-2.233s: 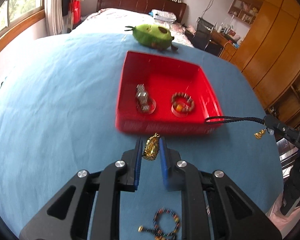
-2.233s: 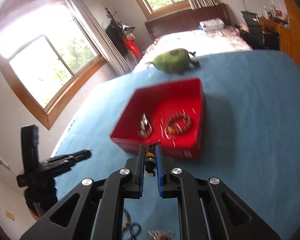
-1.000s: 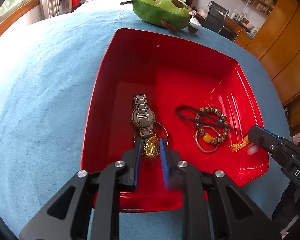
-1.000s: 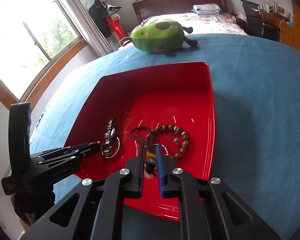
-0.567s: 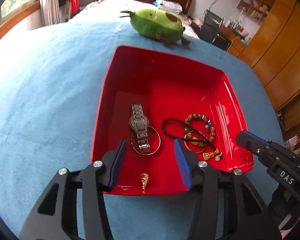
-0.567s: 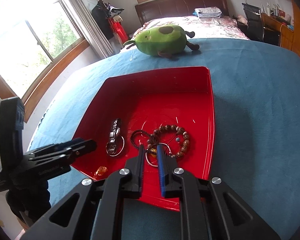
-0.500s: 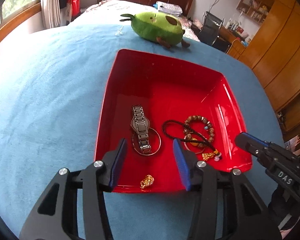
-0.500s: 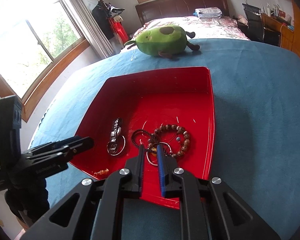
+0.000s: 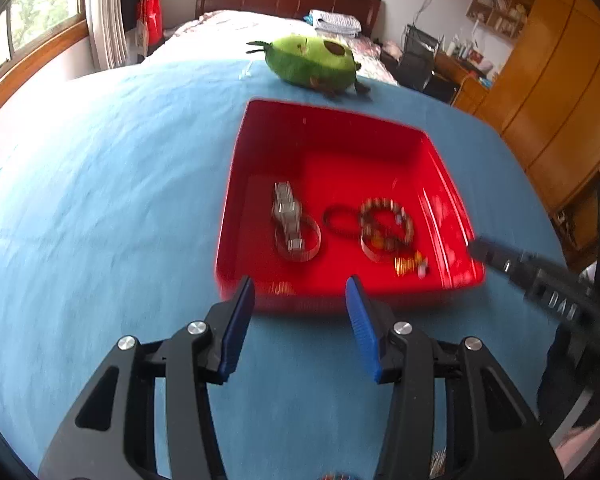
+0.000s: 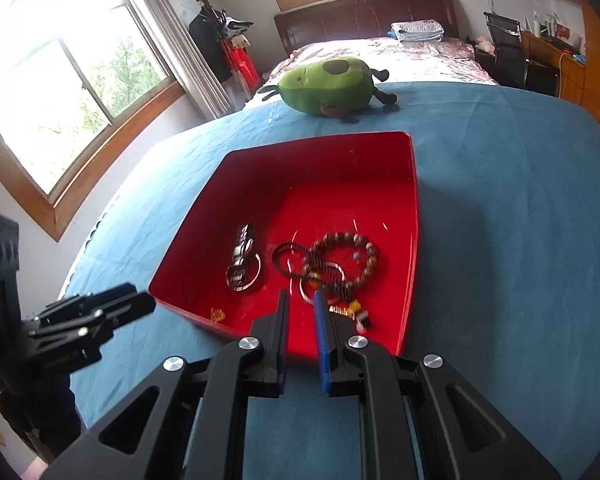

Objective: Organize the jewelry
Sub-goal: 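Move the left gripper to the multicolour bead bracelet while the right gripper grasps the red-stone silver pendant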

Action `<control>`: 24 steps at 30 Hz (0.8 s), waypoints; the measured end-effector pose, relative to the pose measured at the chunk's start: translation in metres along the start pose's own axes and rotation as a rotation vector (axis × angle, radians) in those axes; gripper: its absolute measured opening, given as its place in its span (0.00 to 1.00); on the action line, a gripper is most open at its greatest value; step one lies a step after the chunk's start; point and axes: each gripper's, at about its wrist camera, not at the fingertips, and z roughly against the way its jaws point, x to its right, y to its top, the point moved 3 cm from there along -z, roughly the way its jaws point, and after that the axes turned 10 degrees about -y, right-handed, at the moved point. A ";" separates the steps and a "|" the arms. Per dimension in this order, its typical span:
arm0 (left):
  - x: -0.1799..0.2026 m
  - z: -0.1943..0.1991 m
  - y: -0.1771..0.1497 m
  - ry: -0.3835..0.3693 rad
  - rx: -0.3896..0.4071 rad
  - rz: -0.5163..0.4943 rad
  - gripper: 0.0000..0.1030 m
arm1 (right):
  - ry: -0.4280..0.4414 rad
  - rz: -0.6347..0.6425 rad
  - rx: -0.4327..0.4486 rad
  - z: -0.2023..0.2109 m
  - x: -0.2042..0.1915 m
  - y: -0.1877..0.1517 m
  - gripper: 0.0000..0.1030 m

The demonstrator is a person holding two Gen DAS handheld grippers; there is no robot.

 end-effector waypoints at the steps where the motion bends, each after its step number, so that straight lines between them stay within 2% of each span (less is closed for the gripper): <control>1: 0.000 0.003 -0.007 -0.001 -0.007 -0.006 0.45 | 0.001 -0.002 -0.004 0.004 0.002 -0.006 0.13; 6: -0.002 0.016 -0.056 0.011 -0.058 -0.045 0.45 | -0.001 -0.014 -0.030 0.017 0.010 -0.032 0.13; 11: -0.009 0.021 -0.102 -0.020 -0.105 -0.036 0.45 | -0.012 -0.007 -0.045 0.031 0.012 -0.064 0.13; 18: -0.006 0.016 -0.143 -0.037 -0.152 -0.050 0.45 | 0.007 0.007 -0.059 0.046 0.006 -0.112 0.13; 24: -0.011 0.010 -0.162 -0.034 -0.177 -0.033 0.45 | 0.017 0.006 -0.070 0.053 0.006 -0.145 0.13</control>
